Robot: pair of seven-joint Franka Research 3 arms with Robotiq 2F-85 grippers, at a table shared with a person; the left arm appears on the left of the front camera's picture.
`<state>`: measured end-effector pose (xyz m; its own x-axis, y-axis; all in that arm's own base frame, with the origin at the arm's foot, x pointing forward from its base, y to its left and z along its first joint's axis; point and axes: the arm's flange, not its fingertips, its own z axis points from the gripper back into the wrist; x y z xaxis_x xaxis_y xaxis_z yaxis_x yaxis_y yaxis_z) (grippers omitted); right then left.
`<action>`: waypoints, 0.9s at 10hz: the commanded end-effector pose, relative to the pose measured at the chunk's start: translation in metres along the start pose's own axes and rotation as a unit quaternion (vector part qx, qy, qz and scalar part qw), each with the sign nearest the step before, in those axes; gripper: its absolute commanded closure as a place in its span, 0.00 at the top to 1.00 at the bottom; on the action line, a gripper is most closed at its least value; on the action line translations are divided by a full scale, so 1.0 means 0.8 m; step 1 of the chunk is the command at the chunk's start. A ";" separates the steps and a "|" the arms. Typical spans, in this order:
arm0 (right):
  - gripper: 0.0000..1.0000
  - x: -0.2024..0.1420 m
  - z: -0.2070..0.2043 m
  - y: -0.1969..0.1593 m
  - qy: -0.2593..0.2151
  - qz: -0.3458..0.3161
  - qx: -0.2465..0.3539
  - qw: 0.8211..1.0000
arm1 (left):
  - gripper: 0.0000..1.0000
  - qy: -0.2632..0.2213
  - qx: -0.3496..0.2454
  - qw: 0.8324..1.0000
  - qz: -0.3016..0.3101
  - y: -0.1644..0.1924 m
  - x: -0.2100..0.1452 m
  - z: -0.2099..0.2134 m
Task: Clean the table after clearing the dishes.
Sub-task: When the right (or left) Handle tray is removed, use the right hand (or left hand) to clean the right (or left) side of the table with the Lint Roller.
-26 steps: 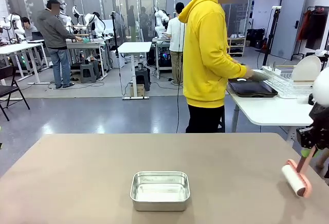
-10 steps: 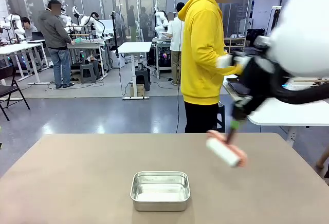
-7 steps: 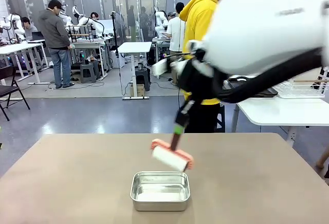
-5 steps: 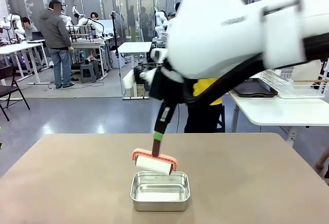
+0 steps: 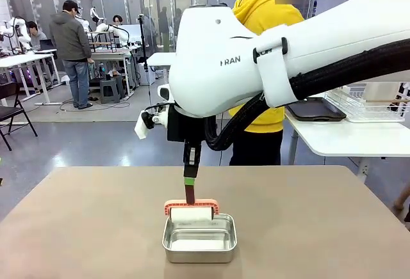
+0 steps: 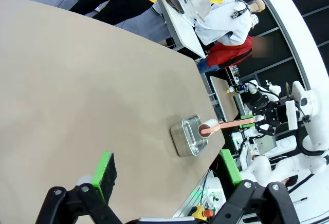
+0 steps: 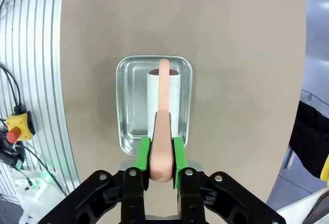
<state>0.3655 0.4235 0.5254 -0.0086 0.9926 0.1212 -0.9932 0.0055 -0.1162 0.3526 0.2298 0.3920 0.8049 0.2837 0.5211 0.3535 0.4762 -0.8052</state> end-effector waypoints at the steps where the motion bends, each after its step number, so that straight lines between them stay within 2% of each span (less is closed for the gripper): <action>1: 0.22 -0.002 0.010 -0.002 -0.012 0.005 0.027 1.000 | 1.00 -0.006 0.003 1.000 -0.001 -0.002 -0.001 0.002; 3: 0.22 -0.010 0.004 -0.005 -0.010 -0.009 0.025 1.000 | 1.00 -0.006 0.003 1.000 -0.001 -0.002 -0.001 0.002; 4: 0.22 -0.015 0.003 -0.003 0.023 -0.029 -0.035 0.999 | 1.00 -0.006 0.003 1.000 -0.001 -0.002 -0.001 0.002; 5: 0.22 -0.007 -0.002 -0.007 -0.005 -0.011 0.016 1.000 | 1.00 -0.006 0.003 1.000 -0.001 -0.002 -0.001 0.002; 9: 0.22 -0.007 -0.002 -0.007 -0.005 -0.011 0.016 1.000 | 1.00 -0.006 0.003 1.000 -0.001 -0.002 -0.001 0.002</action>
<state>0.3729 0.4170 0.5217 0.0198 0.9926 0.1201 -0.9952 0.0311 -0.0930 0.3525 0.2298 0.3920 0.8049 0.2838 0.5211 0.3535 0.4762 -0.8052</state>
